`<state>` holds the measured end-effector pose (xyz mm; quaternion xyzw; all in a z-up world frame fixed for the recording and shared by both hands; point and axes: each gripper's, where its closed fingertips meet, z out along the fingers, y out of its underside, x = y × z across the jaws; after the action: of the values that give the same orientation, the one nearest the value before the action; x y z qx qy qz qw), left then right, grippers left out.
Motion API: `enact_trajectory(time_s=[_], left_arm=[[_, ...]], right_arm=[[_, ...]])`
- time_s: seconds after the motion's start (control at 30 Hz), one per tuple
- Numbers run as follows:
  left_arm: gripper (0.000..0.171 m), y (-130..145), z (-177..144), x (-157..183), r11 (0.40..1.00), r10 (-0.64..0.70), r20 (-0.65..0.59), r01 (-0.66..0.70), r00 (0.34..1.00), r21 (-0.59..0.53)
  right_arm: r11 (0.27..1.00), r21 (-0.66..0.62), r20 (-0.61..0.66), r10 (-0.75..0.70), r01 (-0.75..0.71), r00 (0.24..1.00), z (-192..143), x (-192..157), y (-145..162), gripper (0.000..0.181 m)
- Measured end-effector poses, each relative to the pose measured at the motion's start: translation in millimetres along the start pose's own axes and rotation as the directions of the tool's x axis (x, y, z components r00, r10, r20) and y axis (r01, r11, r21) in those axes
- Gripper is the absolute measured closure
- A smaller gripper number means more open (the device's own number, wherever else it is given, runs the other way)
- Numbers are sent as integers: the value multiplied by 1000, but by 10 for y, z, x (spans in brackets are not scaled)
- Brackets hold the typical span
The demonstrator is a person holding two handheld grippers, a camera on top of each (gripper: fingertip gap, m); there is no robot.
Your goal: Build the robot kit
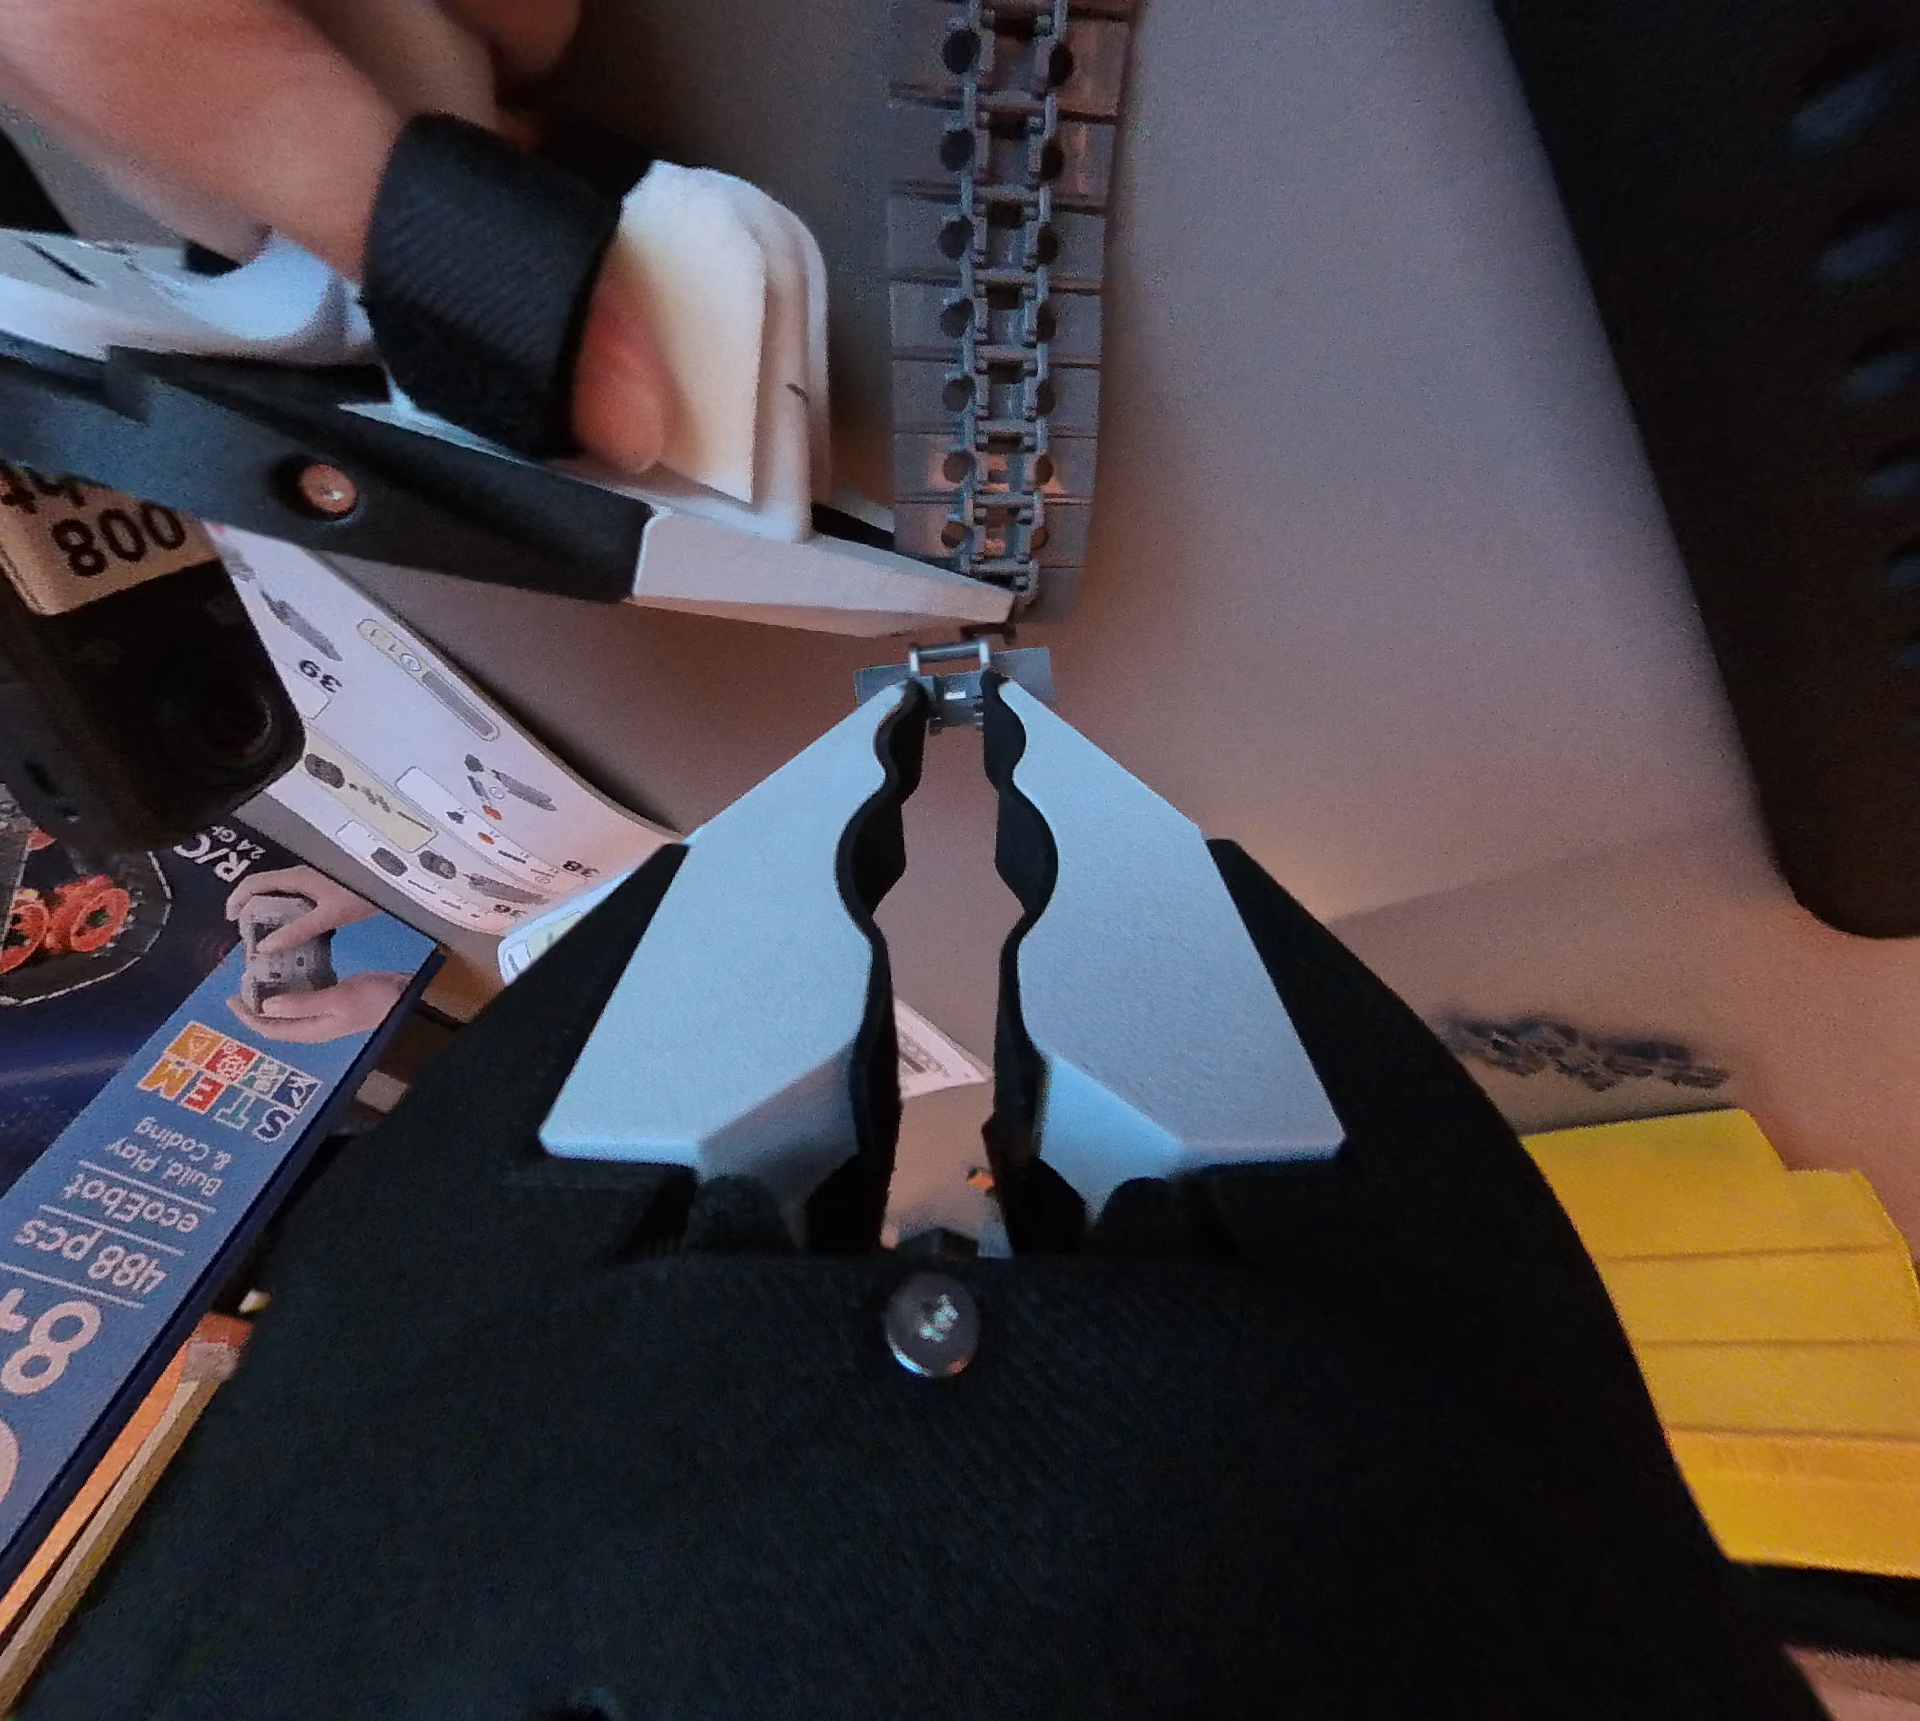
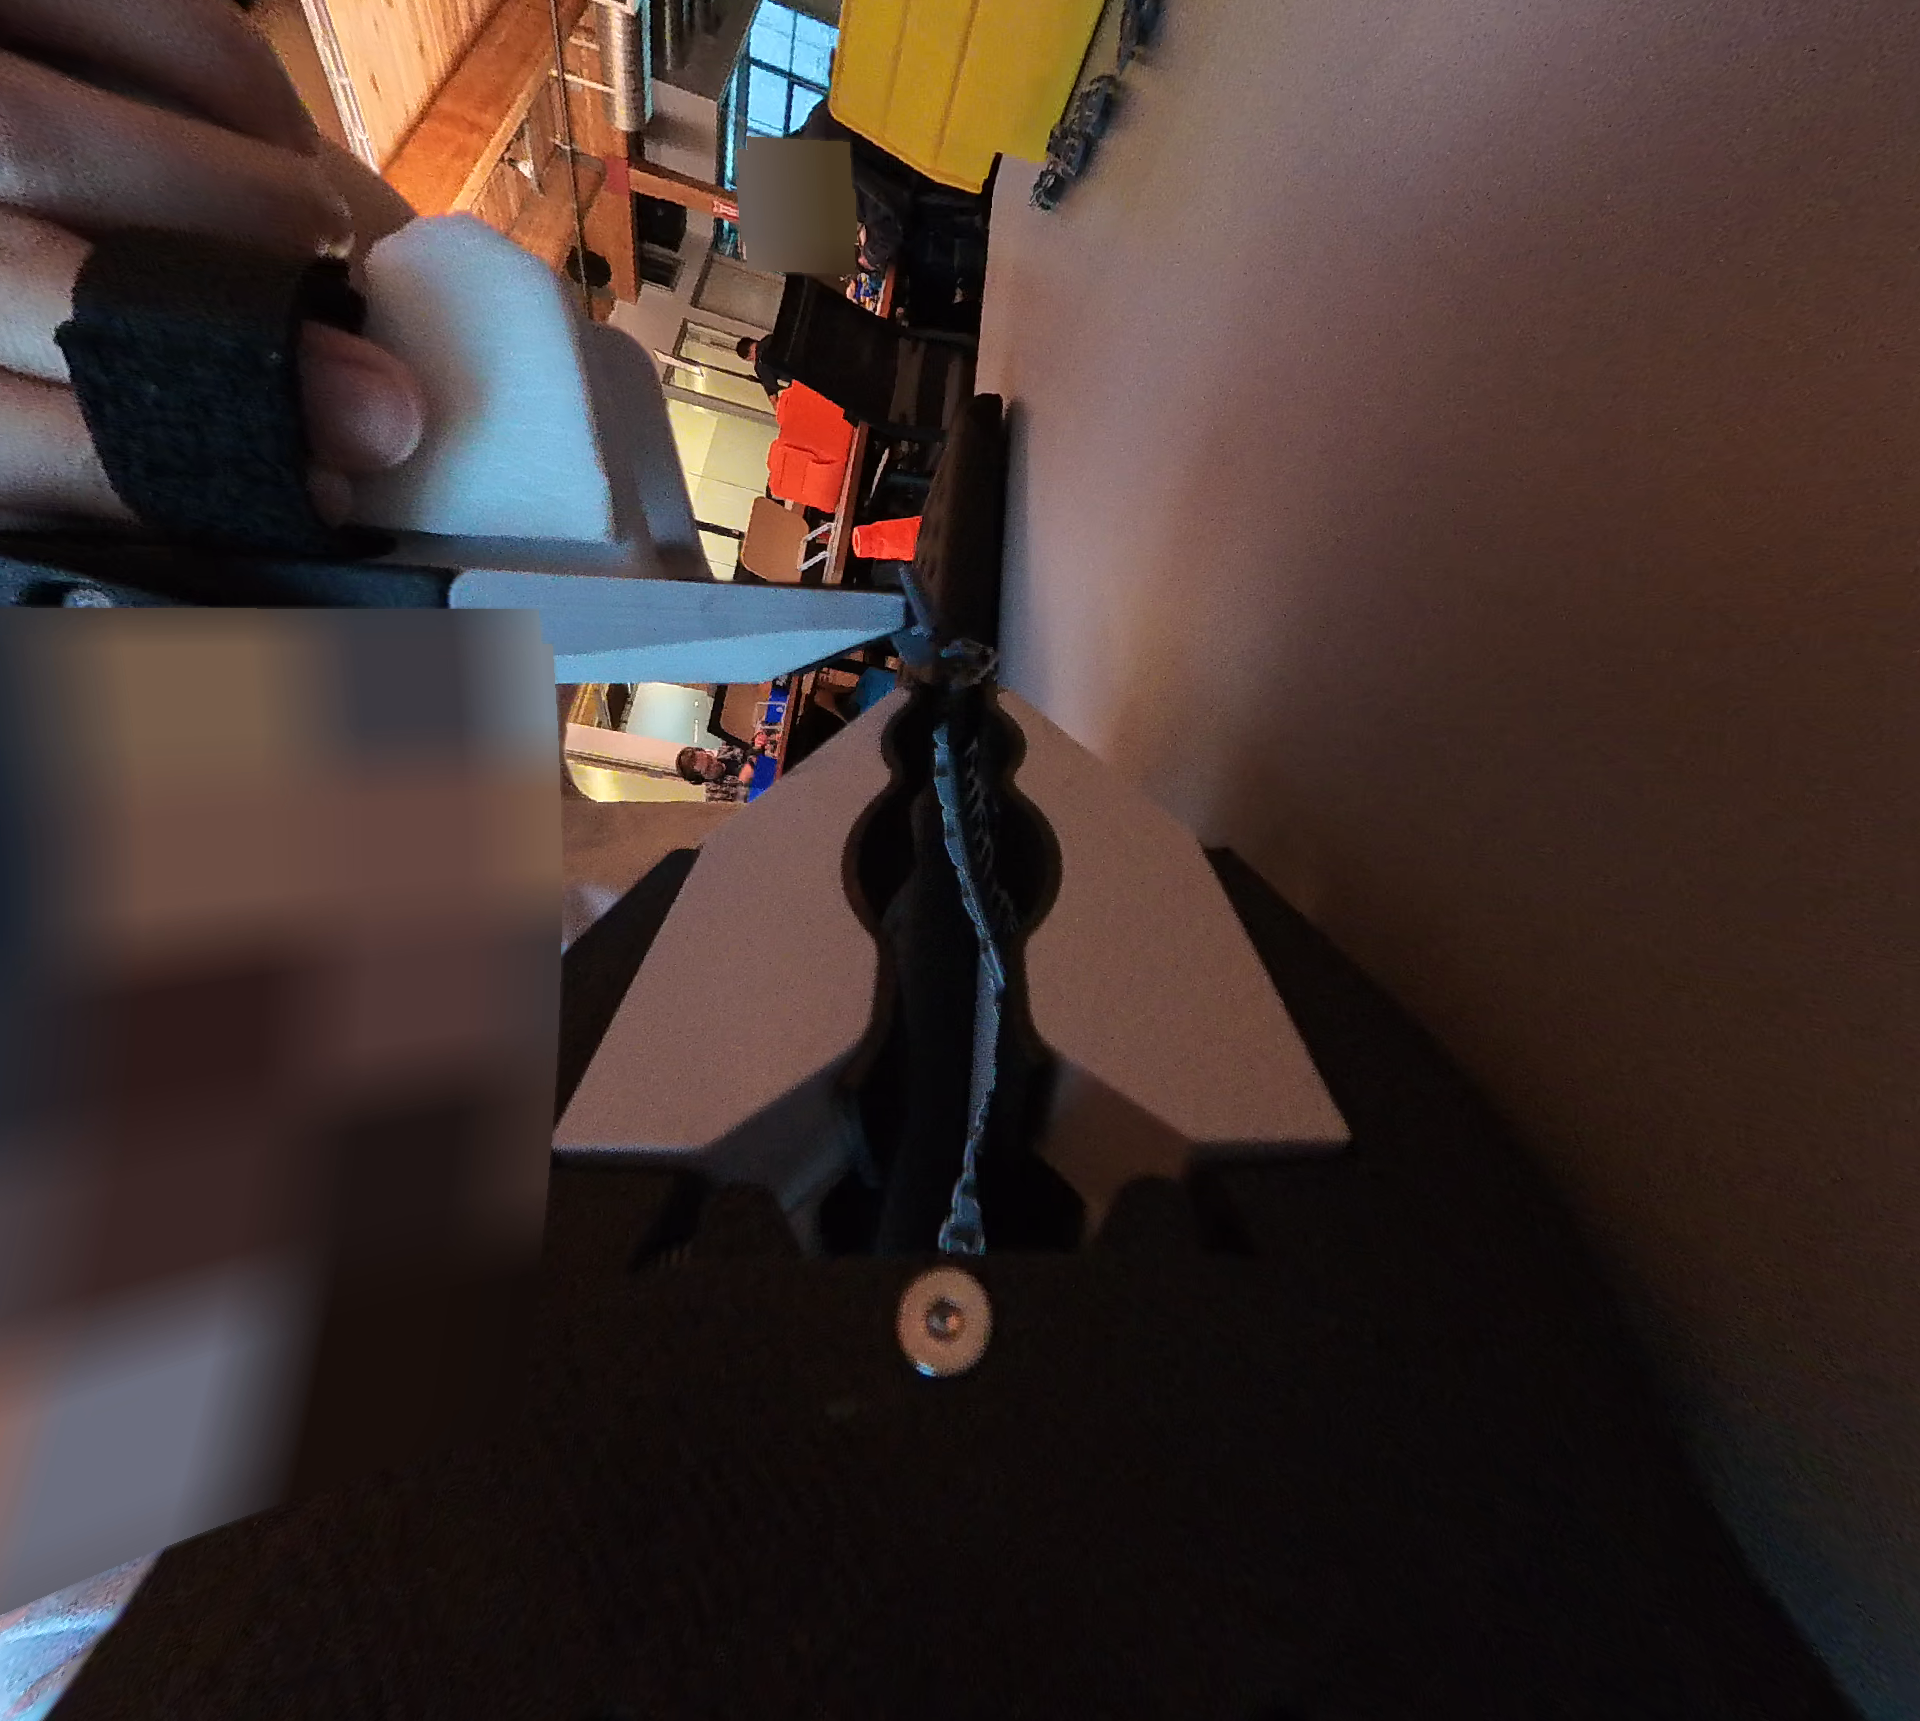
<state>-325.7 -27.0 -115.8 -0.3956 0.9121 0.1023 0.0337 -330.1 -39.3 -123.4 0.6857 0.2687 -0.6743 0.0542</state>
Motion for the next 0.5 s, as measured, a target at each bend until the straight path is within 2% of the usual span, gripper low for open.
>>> enact_trajectory(time_s=[0.3,0.33,0.4,0.5], left_arm=[[163,-48,-3,47,997,53,51,-55,997,49],[163,-55,-8,52,997,55,47,-58,997,53],[163,-75,-16,55,996,54,39,-56,998,63],[163,-84,-13,60,995,78,43,-81,996,56]], right_arm=[[1000,-13,39,17,-17,999,4,-35,24,171],[1000,-16,44,11,-11,999,5,-45,29,175],[1000,-21,72,3,-1,997,8,-90,40,168],[1000,-14,86,19,-18,996,-2,-98,26,168]])
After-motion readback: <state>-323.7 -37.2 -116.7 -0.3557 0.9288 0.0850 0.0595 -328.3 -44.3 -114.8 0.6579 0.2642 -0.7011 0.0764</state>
